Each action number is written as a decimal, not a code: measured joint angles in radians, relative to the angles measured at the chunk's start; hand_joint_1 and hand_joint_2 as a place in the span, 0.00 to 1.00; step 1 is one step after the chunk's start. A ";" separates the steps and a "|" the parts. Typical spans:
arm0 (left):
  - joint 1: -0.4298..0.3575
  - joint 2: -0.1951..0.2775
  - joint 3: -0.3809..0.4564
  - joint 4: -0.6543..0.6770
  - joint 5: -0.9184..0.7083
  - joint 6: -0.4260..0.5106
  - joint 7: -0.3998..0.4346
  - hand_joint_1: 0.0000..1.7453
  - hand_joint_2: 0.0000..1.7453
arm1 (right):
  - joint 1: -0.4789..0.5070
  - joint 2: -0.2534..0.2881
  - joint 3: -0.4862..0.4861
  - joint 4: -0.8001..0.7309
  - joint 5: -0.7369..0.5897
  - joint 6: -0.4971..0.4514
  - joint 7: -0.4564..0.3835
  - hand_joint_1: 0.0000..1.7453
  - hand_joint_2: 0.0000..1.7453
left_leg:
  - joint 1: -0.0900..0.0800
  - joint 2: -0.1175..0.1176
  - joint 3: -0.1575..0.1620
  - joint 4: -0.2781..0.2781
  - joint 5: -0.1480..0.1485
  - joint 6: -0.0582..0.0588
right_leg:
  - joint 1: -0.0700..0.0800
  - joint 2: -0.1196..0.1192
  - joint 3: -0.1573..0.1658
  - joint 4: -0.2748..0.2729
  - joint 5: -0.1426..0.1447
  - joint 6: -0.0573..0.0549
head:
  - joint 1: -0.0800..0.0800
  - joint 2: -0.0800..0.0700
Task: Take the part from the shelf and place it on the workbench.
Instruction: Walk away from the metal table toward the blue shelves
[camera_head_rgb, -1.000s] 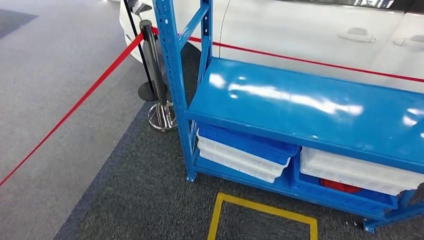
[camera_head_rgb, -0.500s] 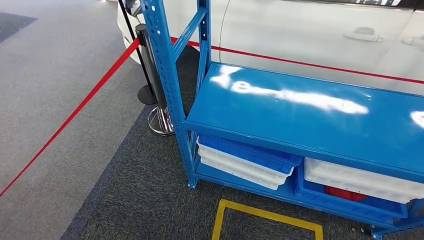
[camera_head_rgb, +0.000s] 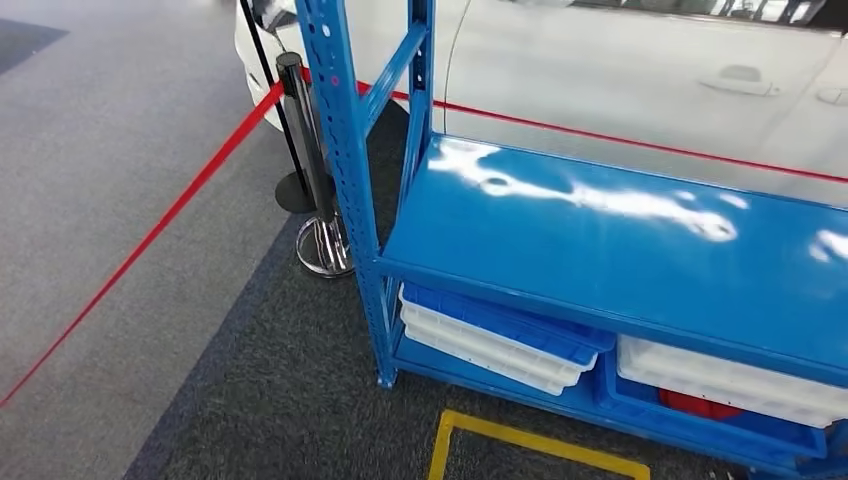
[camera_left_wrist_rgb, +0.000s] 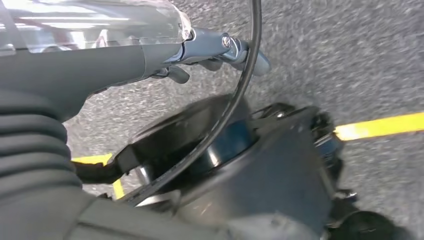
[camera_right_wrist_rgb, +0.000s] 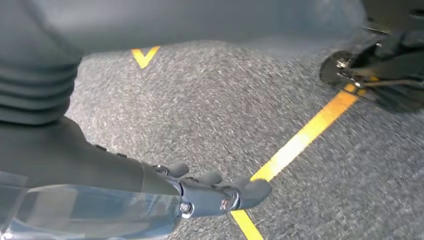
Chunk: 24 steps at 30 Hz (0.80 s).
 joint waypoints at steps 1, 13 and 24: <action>0.002 0.000 0.000 -0.009 0.017 0.008 -0.009 0.00 0.00 | -0.002 0.005 -0.007 -0.006 0.000 0.004 -0.003 0.00 0.00 | -0.002 0.000 0.001 0.000 -0.003 -0.001 | 0.002 0.000 0.002 -0.006 -0.003 -0.001 | -0.002 0.000; 0.017 0.000 -0.004 -0.064 0.100 -0.052 -0.064 0.00 0.00 | -0.003 0.026 -0.034 -0.033 0.000 0.013 -0.009 0.00 0.00 | -0.004 0.000 0.036 -0.032 -0.009 0.004 | -0.001 0.000 0.027 -0.025 -0.015 -0.012 | -0.005 0.000; 0.007 -0.004 -0.001 -0.044 0.056 -0.053 -0.048 0.00 0.00 | -0.007 0.029 -0.034 -0.035 0.000 0.012 0.013 0.00 0.00 | 0.011 0.005 0.078 -0.094 0.012 0.015 | -0.011 -0.002 -0.101 0.218 -0.097 0.022 | 0.004 0.000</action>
